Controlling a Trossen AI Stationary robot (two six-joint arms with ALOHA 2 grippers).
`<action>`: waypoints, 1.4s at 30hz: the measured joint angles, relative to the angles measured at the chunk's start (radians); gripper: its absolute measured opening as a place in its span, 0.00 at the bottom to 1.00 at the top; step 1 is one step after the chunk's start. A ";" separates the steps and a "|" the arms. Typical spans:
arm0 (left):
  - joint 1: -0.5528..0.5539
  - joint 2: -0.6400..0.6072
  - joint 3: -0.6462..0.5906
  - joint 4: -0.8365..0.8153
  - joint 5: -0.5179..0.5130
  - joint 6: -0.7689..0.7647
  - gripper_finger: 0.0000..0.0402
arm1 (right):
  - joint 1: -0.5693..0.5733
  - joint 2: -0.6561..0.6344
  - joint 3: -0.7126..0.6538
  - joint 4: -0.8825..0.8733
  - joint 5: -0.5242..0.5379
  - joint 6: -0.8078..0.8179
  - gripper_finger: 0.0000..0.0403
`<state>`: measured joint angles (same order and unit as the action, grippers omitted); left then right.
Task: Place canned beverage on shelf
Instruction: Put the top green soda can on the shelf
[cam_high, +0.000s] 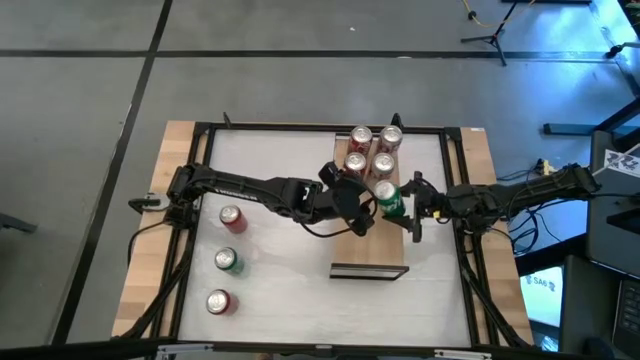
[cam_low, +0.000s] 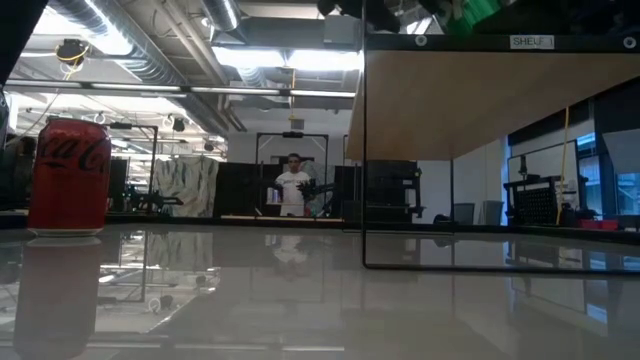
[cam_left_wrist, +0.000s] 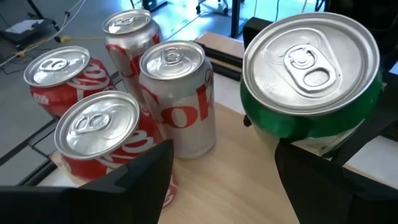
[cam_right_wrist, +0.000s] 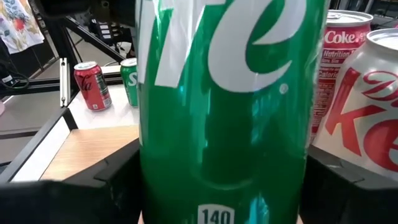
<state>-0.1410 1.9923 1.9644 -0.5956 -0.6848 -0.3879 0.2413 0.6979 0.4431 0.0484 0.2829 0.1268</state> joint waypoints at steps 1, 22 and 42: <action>0.000 0.000 0.000 0.003 0.006 0.002 0.68 | 0.000 0.000 0.000 -0.001 0.001 0.000 0.76; 0.008 0.043 0.002 0.017 0.049 0.005 0.68 | 0.001 0.122 0.000 -0.010 0.041 -0.002 0.76; 0.029 0.049 0.002 0.006 0.047 0.036 0.68 | -0.013 0.163 0.000 0.003 0.129 -0.040 0.76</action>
<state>-0.1123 2.0415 1.9659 -0.5900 -0.6375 -0.3521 0.2281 0.8612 0.4427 0.0513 0.4118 0.0871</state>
